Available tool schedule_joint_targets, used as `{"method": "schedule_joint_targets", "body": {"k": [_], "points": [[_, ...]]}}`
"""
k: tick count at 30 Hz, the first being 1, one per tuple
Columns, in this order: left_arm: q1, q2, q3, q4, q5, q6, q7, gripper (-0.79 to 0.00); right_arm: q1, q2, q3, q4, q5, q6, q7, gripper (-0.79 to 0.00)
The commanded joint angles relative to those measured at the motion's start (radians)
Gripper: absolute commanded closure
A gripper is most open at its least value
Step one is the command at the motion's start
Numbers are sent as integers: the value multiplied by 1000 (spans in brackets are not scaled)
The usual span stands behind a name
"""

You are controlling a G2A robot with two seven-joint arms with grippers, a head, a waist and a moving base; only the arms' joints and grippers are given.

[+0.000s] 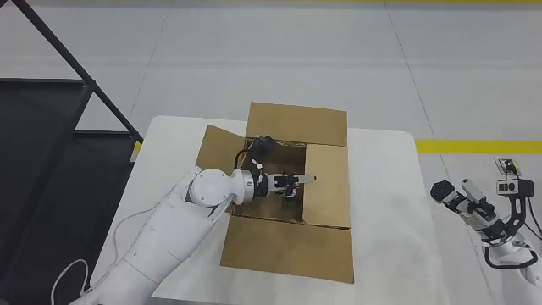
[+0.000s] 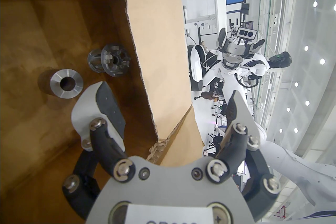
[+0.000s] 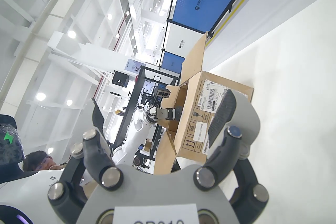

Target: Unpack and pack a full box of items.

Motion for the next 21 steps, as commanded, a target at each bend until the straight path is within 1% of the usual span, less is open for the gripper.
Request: {"method": "schedule_joint_targets", "body": {"k": [1,8,12,14,18,21], "points": [[1,1,-1,-1,0,0,-1,-785,0,0,0,0,0,0,0,-785],[1,1,-1,-1,0,0,-1,-785,0,0,0,0,0,0,0,-785],[26,-3,-7,-26,-18,5,30,-785,-7,-1,-5,-20,-6,15,-16,-785],[28,-11,4,-24,-19,3,52,-785,-17,0,-7,-45,-2,28,-19,-785],[11,-45,66,17,44,13,163,-785,-42,5,7,-73,3,30,-11,-785],[-1,-73,98,55,19,-2,189,-785,-59,9,20,-77,3,20,-7,-785]]}}
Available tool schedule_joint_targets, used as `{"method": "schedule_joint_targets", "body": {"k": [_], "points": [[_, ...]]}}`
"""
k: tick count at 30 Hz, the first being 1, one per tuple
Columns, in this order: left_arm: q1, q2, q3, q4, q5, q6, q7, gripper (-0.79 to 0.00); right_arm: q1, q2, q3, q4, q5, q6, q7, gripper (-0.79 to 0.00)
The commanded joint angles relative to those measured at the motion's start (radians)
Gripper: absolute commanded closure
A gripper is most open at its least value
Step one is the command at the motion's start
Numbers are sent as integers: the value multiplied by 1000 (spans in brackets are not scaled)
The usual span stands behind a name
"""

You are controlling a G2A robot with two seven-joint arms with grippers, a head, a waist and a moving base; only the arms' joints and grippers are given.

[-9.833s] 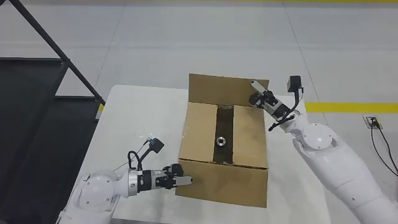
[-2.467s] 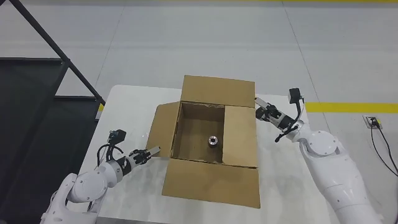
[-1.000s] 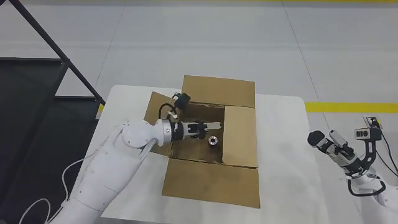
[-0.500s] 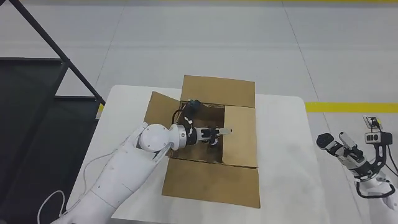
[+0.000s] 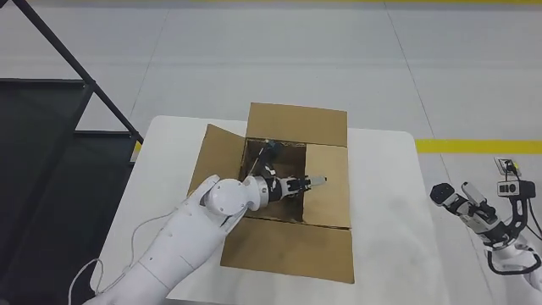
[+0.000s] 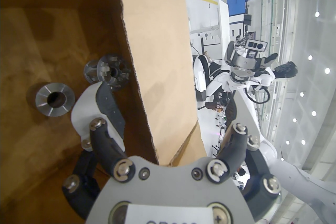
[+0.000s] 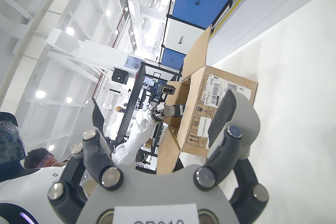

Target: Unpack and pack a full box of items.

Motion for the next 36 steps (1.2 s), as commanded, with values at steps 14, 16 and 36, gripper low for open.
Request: {"method": "schedule_joint_targets", "body": {"k": [14,16,36], "points": [[0,-47,-19,-12,-39,-138,60,-785,-21,13,35,41,59,-13,28,-785],[10,-45,-34,-49,-21,-146,88,-785,-15,15,34,48,63,-16,35,-785],[-92,-213,143,134,-72,-236,189,-785,-75,40,131,53,177,-23,100,-785]]}}
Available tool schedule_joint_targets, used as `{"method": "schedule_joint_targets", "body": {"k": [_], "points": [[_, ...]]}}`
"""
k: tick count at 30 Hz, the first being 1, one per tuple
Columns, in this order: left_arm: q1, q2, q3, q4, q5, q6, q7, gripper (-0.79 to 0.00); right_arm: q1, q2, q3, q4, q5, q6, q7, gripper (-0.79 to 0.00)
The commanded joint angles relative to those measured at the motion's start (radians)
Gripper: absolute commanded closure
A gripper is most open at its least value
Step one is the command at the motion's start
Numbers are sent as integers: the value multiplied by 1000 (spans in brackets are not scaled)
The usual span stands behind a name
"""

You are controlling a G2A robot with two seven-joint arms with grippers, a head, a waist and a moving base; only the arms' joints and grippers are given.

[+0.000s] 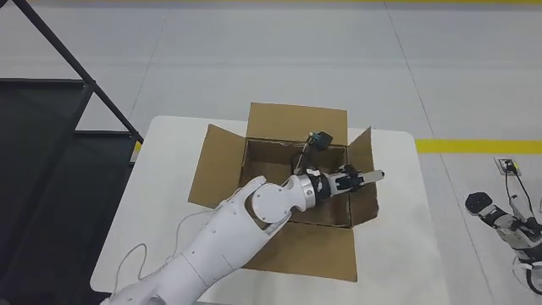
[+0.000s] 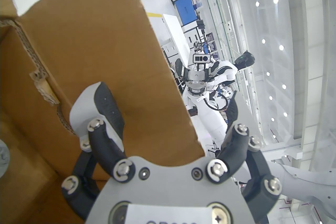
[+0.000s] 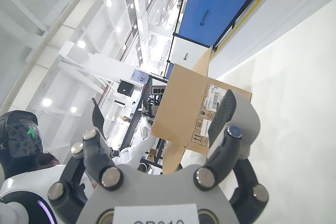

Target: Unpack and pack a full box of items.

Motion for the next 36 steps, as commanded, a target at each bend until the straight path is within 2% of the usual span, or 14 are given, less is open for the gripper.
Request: {"method": "schedule_joint_targets", "body": {"k": [1,6,11,15,20,25,29,33,36], "points": [[-16,-26,24,53,-14,-5,-15,-785,-12,3,5,-12,2,9,9,-785],[-50,-82,61,160,-37,-20,-53,-785,-72,9,-2,-122,-18,43,43,-785],[-74,-124,71,244,-51,-52,-71,-785,-140,14,-26,-250,-68,48,48,-785],[-90,-144,58,287,-63,-86,-84,-785,-151,17,-68,-287,-92,45,45,-785],[-100,-153,23,326,-88,-131,-101,-785,-142,17,-148,-307,-142,20,20,-785],[-103,-149,-17,336,-91,-175,-113,-785,-177,17,-170,-385,-81,-40,-40,-785],[-92,-130,-64,309,-71,-229,-99,-785,-221,22,-171,-460,-72,-54,-54,-785],[-62,-89,-139,242,-30,-274,-78,-785,-245,22,-186,-530,-40,-87,-87,-785],[-14,-42,-222,148,28,-282,-68,-785,-256,25,-194,-582,-64,-93,-93,-785]]}}
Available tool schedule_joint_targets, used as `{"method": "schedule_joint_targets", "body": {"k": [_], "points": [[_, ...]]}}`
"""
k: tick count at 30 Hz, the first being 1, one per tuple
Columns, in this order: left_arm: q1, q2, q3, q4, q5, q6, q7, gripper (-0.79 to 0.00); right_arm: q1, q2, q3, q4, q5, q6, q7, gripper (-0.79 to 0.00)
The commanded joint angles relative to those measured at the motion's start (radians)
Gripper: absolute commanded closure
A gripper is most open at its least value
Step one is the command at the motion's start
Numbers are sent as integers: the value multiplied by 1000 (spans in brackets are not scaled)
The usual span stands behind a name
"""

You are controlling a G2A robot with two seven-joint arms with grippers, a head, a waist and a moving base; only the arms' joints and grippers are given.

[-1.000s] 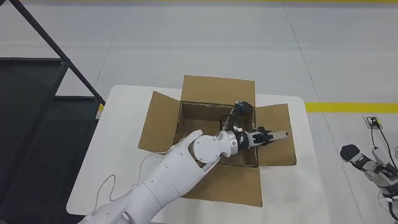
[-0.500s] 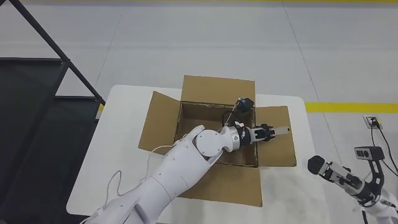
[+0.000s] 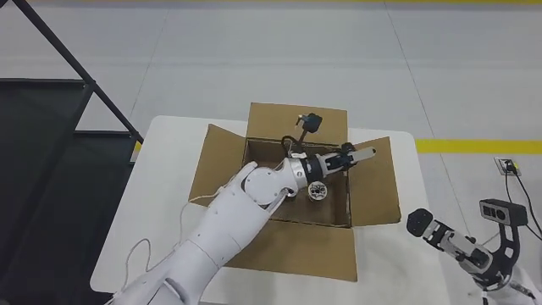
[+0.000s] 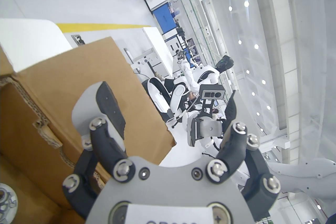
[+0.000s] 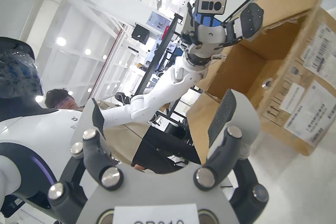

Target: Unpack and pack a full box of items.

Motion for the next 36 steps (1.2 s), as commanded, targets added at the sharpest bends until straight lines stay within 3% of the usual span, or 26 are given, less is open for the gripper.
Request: {"method": "schedule_joint_targets", "body": {"k": [1,4,9,12,15,19,24,36], "points": [[46,40,-72,-88,59,4,12,-785,0,2,-9,-24,-31,0,0,-785],[161,101,-200,-272,138,38,12,-785,31,2,-39,-10,-98,-7,-7,-785],[427,188,-446,-683,270,185,-59,-785,120,-2,-98,58,-172,29,-54,-785],[578,218,-561,-886,290,242,-98,-785,169,-5,-117,108,-225,51,-114,-785],[685,238,-664,-996,249,254,-142,-785,198,-8,-129,138,-265,59,-166,-785],[792,255,-768,-1083,213,250,-164,-785,217,-7,-134,169,-312,98,-189,-785],[875,269,-859,-1141,159,227,-169,-785,227,-6,-147,215,-374,144,-197,-785],[945,292,-949,-1157,34,176,-214,-785,292,-19,-243,248,-448,213,-272,-785]]}}
